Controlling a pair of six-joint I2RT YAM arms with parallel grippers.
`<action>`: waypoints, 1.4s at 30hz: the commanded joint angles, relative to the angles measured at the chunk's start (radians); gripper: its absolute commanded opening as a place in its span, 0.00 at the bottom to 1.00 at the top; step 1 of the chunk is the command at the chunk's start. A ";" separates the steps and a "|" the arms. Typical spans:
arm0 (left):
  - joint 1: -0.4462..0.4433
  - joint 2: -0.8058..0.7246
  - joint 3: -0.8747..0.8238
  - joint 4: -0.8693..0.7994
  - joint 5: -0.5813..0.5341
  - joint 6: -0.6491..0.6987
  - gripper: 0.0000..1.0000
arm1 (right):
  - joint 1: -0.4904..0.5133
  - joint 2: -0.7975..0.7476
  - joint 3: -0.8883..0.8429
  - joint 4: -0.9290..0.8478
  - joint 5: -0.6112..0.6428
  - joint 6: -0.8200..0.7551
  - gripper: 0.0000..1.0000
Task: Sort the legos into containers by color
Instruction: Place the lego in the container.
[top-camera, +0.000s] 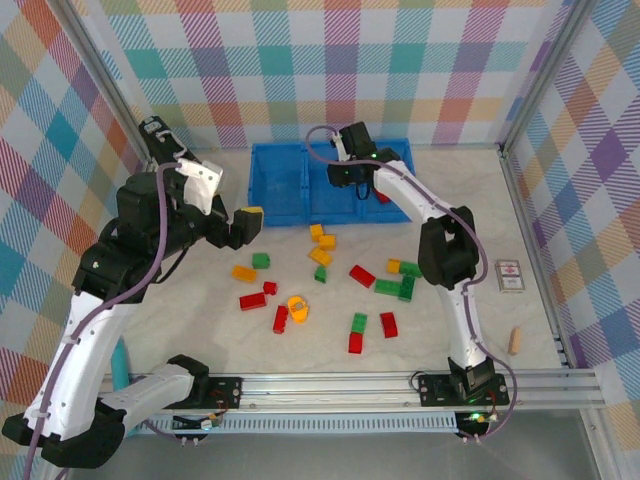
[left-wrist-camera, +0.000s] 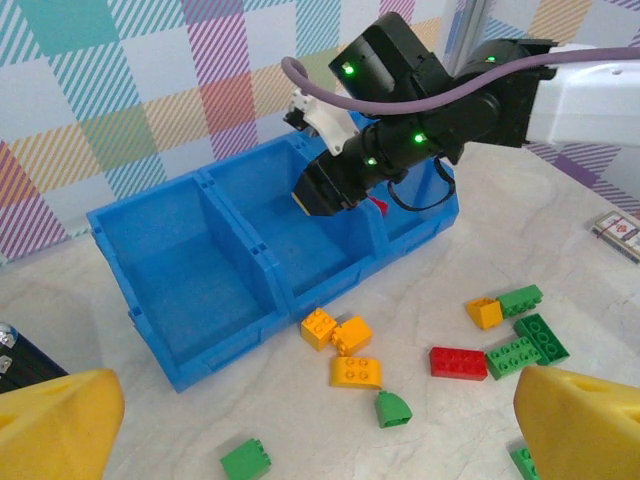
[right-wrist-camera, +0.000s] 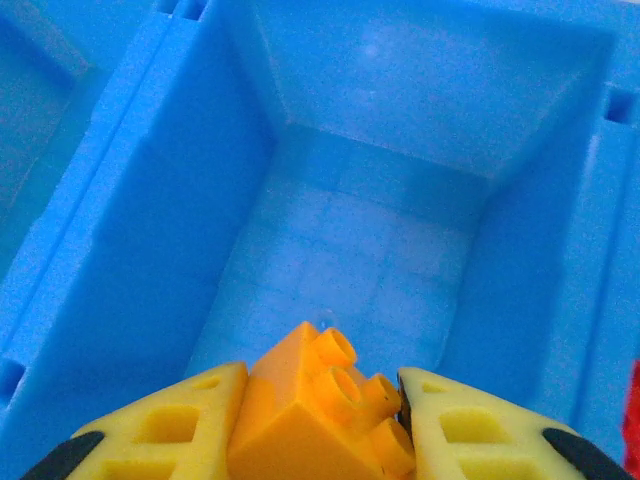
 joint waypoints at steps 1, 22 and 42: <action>-0.008 -0.012 -0.018 0.012 0.009 0.004 1.00 | 0.013 0.040 0.071 0.003 -0.002 -0.033 0.31; -0.009 0.011 -0.085 -0.023 -0.029 -0.003 1.00 | 0.045 0.232 0.192 -0.072 0.072 -0.206 0.37; -0.009 -0.039 -0.104 -0.010 -0.010 -0.005 1.00 | 0.046 -0.025 0.159 -0.135 -0.022 -0.200 0.60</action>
